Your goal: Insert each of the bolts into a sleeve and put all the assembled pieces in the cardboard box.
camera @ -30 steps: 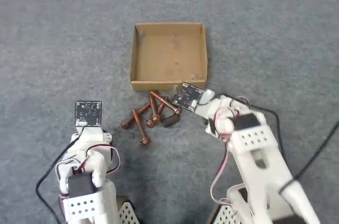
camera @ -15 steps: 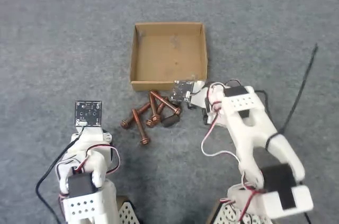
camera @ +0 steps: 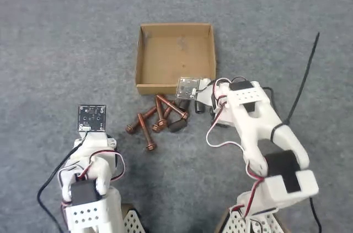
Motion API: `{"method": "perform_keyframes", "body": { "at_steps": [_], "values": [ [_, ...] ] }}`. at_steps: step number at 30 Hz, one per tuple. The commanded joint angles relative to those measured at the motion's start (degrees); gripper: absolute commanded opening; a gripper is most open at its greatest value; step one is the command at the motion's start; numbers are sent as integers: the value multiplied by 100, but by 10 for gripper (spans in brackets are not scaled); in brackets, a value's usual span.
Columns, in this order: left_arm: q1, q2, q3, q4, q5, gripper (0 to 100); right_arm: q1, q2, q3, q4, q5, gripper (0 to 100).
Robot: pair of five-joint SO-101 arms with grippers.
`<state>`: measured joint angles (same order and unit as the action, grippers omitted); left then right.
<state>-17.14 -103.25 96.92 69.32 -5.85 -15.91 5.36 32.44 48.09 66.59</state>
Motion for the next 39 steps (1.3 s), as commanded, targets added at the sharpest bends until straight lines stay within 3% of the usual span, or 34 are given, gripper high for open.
{"method": "perform_keyframes", "body": {
  "at_steps": [1,12,17,20,26,34,39],
  "values": [
    [-9,-105,-40,-176,-62,17,-154,171,-211,-136,79,164],
    [-9,-105,-40,-176,-62,17,-418,259,-281,-154,70,160],
    [-18,-105,-40,-176,-62,17,-382,268,-273,-163,70,0],
    [-18,-105,-40,-176,-62,17,-374,259,-273,-127,-9,28],
    [-18,-105,-40,-176,-62,17,75,198,-782,-84,-1829,6],
    [-18,-105,-40,-176,-62,17,1024,198,-1600,963,-4695,6],
    [-18,-105,-40,-167,-62,17,1323,268,-1591,1262,-5705,6]
  ]
}}
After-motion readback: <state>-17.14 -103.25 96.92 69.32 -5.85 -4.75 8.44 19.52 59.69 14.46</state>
